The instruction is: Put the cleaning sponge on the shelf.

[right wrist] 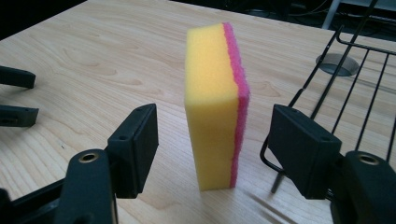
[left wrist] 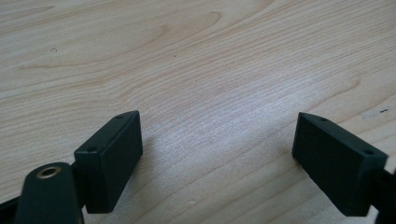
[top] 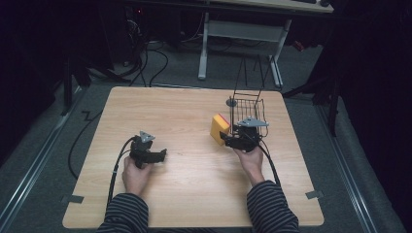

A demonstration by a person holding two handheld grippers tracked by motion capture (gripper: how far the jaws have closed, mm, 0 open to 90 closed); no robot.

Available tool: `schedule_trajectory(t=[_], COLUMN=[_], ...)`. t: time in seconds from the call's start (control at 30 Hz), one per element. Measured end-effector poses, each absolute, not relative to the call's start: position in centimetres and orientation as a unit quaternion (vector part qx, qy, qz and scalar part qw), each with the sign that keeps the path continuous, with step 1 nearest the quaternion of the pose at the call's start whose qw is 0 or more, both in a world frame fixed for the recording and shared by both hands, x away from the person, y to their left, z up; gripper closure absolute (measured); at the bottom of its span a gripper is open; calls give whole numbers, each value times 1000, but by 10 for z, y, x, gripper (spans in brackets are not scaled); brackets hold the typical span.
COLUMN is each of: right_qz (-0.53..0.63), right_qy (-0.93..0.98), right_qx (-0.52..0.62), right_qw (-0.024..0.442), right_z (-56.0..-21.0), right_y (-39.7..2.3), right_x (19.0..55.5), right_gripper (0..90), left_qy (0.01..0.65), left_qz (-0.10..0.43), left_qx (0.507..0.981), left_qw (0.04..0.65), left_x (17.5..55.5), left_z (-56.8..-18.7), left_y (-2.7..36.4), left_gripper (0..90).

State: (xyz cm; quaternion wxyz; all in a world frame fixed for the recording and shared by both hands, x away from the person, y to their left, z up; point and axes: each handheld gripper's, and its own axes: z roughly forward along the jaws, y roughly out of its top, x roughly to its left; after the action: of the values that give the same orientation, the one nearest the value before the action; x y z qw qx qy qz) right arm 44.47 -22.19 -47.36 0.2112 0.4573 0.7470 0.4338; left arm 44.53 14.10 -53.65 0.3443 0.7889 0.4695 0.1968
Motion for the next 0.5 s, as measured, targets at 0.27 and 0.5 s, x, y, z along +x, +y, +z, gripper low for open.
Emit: schedule_trajectory(t=[0.27, 0.5], right_qz=[428, 433], right_qy=[744, 742], right_qx=[470, 469], right_qw=[205, 204], right_z=[-485, -487], right_y=[-222, -220], right_x=[453, 456], right_gripper=[367, 393], left_qy=[469, 470], left_qz=[197, 197], left_qx=[789, 789], left_qw=[344, 344], left_x=[445, 445], left_z=[-537, -537], left_y=[141, 141], left_gripper=[168, 169])
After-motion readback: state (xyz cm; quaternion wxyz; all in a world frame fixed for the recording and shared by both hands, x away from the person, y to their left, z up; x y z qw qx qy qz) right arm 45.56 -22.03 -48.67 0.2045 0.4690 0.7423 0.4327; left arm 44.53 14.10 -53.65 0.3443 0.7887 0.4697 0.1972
